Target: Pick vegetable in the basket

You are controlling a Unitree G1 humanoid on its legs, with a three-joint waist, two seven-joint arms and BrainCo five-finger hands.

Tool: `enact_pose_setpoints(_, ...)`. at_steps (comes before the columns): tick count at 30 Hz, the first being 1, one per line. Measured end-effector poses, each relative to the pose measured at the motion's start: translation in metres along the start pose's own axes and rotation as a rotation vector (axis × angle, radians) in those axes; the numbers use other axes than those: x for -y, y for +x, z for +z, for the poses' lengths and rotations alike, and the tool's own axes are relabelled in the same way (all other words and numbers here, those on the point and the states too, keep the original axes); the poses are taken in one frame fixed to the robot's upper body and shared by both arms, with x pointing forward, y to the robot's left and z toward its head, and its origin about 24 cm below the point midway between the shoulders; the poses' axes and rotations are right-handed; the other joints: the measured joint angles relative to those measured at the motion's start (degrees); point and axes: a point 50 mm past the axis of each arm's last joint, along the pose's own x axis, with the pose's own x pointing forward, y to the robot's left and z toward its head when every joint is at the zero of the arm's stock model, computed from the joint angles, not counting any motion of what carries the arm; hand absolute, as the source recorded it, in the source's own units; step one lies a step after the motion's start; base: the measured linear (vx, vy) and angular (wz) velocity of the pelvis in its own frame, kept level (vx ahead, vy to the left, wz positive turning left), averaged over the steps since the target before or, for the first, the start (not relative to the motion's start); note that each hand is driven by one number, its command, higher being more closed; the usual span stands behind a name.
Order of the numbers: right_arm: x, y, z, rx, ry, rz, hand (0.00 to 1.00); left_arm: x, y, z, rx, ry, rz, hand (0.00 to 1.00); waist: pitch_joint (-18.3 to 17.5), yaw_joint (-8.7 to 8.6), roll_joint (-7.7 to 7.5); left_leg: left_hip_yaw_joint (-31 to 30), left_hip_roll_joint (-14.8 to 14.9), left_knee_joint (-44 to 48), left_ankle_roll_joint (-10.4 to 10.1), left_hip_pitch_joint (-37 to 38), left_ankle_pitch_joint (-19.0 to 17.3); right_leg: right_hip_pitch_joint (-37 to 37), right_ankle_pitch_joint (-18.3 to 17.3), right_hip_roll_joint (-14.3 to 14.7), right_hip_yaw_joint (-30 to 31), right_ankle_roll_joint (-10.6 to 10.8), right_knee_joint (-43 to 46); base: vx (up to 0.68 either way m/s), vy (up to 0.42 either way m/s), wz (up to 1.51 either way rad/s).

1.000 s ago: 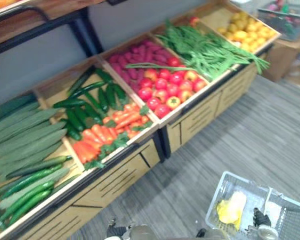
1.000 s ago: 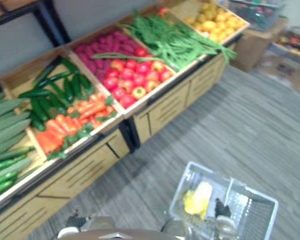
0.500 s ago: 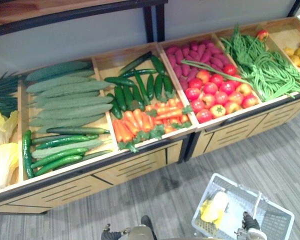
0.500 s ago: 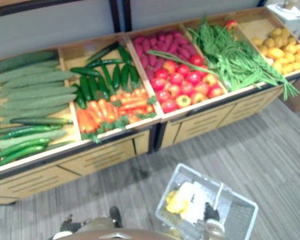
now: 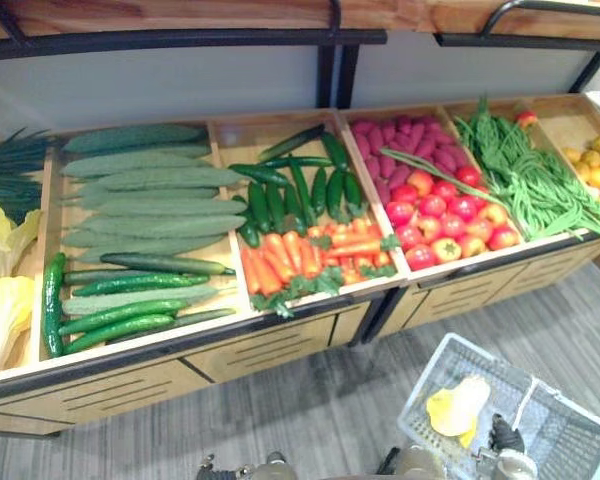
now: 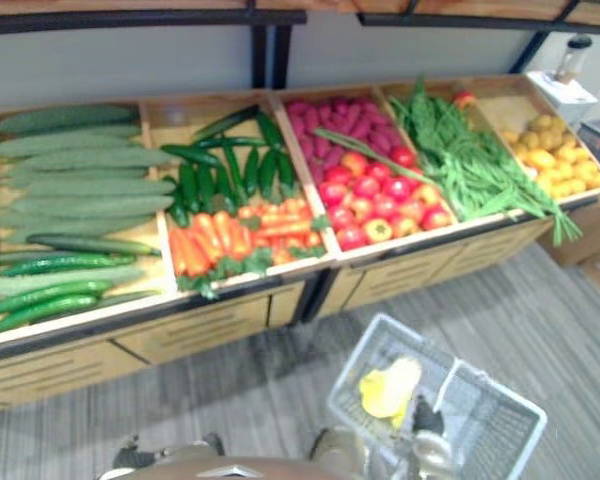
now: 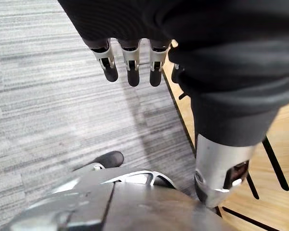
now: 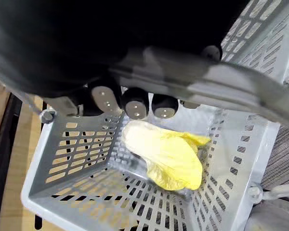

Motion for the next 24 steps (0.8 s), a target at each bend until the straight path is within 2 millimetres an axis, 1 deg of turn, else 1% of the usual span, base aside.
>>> enact_pose_setpoints(1,-0.001,0.0,-0.001,-0.002,0.008,0.004,1.0,-0.001,0.001,0.002,0.004,-0.009,0.004,0.0,0.0,-0.04,0.1,-0.6,0.5,0.1,-0.9,0.1,-0.2,-0.1,1.6,0.9,2.4,1.3,-4.8,0.2,-0.201,0.29)
enact_pose_setpoints(2,-0.002,-0.001,-0.001,-0.006,0.017,0.004,1.0,-0.002,0.001,0.003,0.005,-0.016,0.009,0.0,0.0,-0.04,0.08,-1.0,0.8,0.1,-1.7,0.2,-0.3,-0.1,3.2,1.3,4.0,1.2,-7.7,0.22,-0.249,0.27)
enact_pose_setpoints(3,-0.002,-0.001,-0.003,-0.013,0.039,-0.001,1.0,-0.004,0.002,0.004,0.002,-0.033,0.021,0.0,0.1,0.03,-0.41,-1.8,1.1,-0.2,-3.4,0.9,-0.4,0.0,7.1,1.4,6.8,1.0,-12.1,0.23,-0.288,0.3)
enact_pose_setpoints(4,-0.003,-0.002,-0.006,-0.022,0.054,-0.002,1.0,-0.007,0.003,0.004,0.0,-0.047,0.032,0.0,0.1,-0.04,-1.46,-2.3,0.9,-0.5,-5.2,1.4,-0.5,0.6,12.5,1.0,8.0,1.4,-13.2,0.22,-0.303,0.25)
enact_pose_setpoints(5,0.0,-0.001,-0.006,-0.027,0.074,-0.017,1.0,0.001,0.002,0.004,-0.015,-0.074,0.019,0.0,0.4,0.19,0.25,-2.3,3.0,-1.7,-6.6,2.6,-0.3,0.9,11.6,3.3,7.2,1.2,-11.5,0.24,-0.255,0.27)
enact_pose_setpoints(6,0.009,-0.001,-0.006,-0.027,0.091,-0.043,1.0,0.011,-0.001,0.001,-0.021,-0.094,-0.003,0.0,-0.5,-0.19,2.07,-1.6,4.6,-2.8,-7.3,2.8,1.4,0.5,8.6,4.9,7.3,0.3,-10.2,0.21,-0.171,0.14)
enact_pose_setpoints(7,0.013,0.0,-0.005,-0.029,0.099,-0.054,1.0,0.014,-0.002,0.001,-0.025,-0.107,-0.009,0.0,-0.3,-0.01,3.15,-1.6,5.7,-3.4,-8.2,3.3,1.9,0.2,7.7,5.9,6.8,-0.2,-9.1,0.28,-0.193,0.14)
enact_pose_setpoints(8,0.018,0.001,-0.006,-0.035,0.123,-0.075,1.0,0.019,-0.004,-0.001,-0.038,-0.134,-0.014,0.0,-0.4,-0.08,4.33,-0.8,7.0,-4.6,-8.7,4.1,3.1,0.0,6.2,7.2,6.1,-0.9,-8.1,0.25,-0.198,0.06)
enact_pose_setpoints(10,0.025,-0.001,-0.016,-0.083,0.205,-0.113,1.0,0.017,-0.005,-0.007,-0.065,-0.191,0.008,0.0,-0.8,-0.18,4.61,1.1,8.3,-5.3,-8.7,5.3,5.3,0.5,3.6,8.6,5.7,-1.7,-6.7,0.25,-0.202,0.05)
enact_pose_setpoints(11,0.025,-0.001,-0.017,-0.09,0.214,-0.116,1.0,0.016,-0.005,-0.008,-0.07,-0.202,0.013,0.0,-0.9,-0.2,4.71,1.3,8.3,-5.3,-8.7,5.4,5.7,0.6,3.3,8.6,5.7,-1.8,-6.7,0.19,-0.158,-0.05)
enact_pose_setpoints(12,0.025,-0.003,-0.025,-0.123,0.249,-0.126,1.0,0.013,-0.006,-0.013,-0.095,-0.262,0.037,0.0,-0.9,-0.24,3.91,1.7,8.2,-4.4,-8.7,5.6,6.8,1.2,2.8,8.8,5.8,-2.0,-6.8,0.08,-0.076,-0.02)
enact_pose_setpoints(13,0.026,-0.005,-0.029,-0.141,0.27,-0.133,1.0,0.011,-0.006,-0.015,-0.106,-0.282,0.048,0.0,-1.0,-0.32,3.47,1.8,8.3,-2.9,-8.7,5.1,6.8,1.6,2.6,8.7,5.8,-2.1,-7.0,0.13,-0.108,0.05)
enact_pose_setpoints(14,0.029,-0.007,-0.038,-0.178,0.327,-0.158,1.0,0.007,-0.007,-0.023,-0.138,-0.355,0.078,0.0,-1.4,-0.8,2.49,1.7,8.4,0.9,-8.6,3.2,6.8,2.7,2.4,8.1,5.5,-2.1,-7.7,0.12,-0.084,0.23)
enact_pose_setpoints(15,0.035,-0.011,-0.049,-0.224,0.379,-0.189,1.0,0.005,-0.009,-0.03,-0.171,-0.43,0.103,0.0,-1.7,-1.0,2.11,0.8,8.7,4.3,-8.3,1.8,7.0,4.5,2.4,7.8,4.6,-2.1,-9.0,0.14,-0.096,0.3)
enact_pose_setpoints(16,0.038,-0.013,-0.054,-0.242,0.401,-0.207,1.0,0.004,-0.01,-0.033,-0.186,-0.466,0.116,0.0,-1.7,-1.07,2.04,0.3,8.9,5.7,-8.2,1.5,7.1,5.6,2.4,7.7,4.2,-2.1,-9.6,0.1,-0.054,0.25)
enact_pose_setpoints(17,0.043,-0.017,-0.064,-0.275,0.43,-0.232,1.0,0.004,-0.011,-0.037,-0.213,-0.528,0.138,0.0,-1.8,-1.03,1.97,0.3,9.2,7.4,-7.9,1.5,7.3,6.8,2.4,7.7,4.0,-2.1,-10.3,0.12,-0.05,0.14)
enact_pose_setpoints(19,0.05,-0.025,-0.08,-0.33,0.491,-0.279,1.0,0.003,-0.015,-0.047,-0.271,-0.67,0.2,0.0,-2.5,-1.02,1.89,0.4,9.0,10.1,-6.2,0.1,8.6,8.5,2.3,7.0,3.0,-2.3,-11.7,0.12,-0.044,0.2)
enact_pose_setpoints(20,0.052,-0.027,-0.084,-0.34,0.497,-0.292,1.0,0.003,-0.015,-0.047,-0.276,-0.685,0.203,0.0,-2.7,-1.09,1.63,0.2,8.7,10.2,-5.7,-0.4,9.0,8.5,2.3,6.7,2.8,-2.3,-11.9,0.1,0.029,0.3)
enact_pose_setpoints(21,0.055,-0.031,-0.09,-0.356,0.501,-0.309,1.0,0.004,-0.014,-0.044,-0.282,-0.718,0.228,0.0,-2.9,-1.07,1.85,-0.2,8.0,10.2,-4.9,-0.9,9.2,8.7,2.3,5.4,2.4,-2.3,-11.9,0.06,0.04,0.22)
enact_pose_setpoints(22,0.054,-0.031,-0.091,-0.361,0.501,-0.309,1.0,0.003,-0.014,-0.043,-0.28,-0.731,0.239,0.0,-2.9,-1.08,1.89,-0.6,7.7,10.0,-4.6,-1.0,8.8,8.8,2.3,5.0,2.4,-2.3,-11.9,0.05,0.078,0.21)
enact_pose_setpoints(23,0.055,-0.031,-0.09,-0.352,0.491,-0.314,1.0,0.0,-0.013,-0.04,-0.277,-0.773,0.279,0.0,-2.9,-1.1,2.06,-1.0,6.7,8.2,-4.3,-0.9,7.4,8.7,2.4,4.4,2.1,-2.1,-11.7,-0.01,0.091,0.1)
enact_pose_setpoints(24,0.055,-0.031,-0.088,-0.345,0.48,-0.314,1.0,-0.002,-0.013,-0.038,-0.275,-0.805,0.303,0.0,-3.0,-1.09,2.29,-0.9,6.2,6.8,-4.0,-0.9,7.7,8.6,2.5,4.4,2.1,-1.9,-11.7,-0.02,0.124,0.02)
